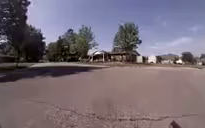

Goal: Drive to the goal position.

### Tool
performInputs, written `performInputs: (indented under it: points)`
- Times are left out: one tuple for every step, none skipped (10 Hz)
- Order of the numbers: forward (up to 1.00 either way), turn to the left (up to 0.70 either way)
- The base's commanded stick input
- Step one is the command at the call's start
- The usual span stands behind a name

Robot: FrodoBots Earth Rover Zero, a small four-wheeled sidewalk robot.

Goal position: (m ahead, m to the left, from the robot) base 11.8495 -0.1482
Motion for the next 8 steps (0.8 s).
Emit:
performInputs:
  points:
    - [0.69,0.03]
    - [0.69,0.03]
    - [0.69,0.03]
    - [0.69,0.03]
    - [0.69,0.03]
    - [0.69,0.03]
    - [0.69,0.03]
    - [0.69,0.03]
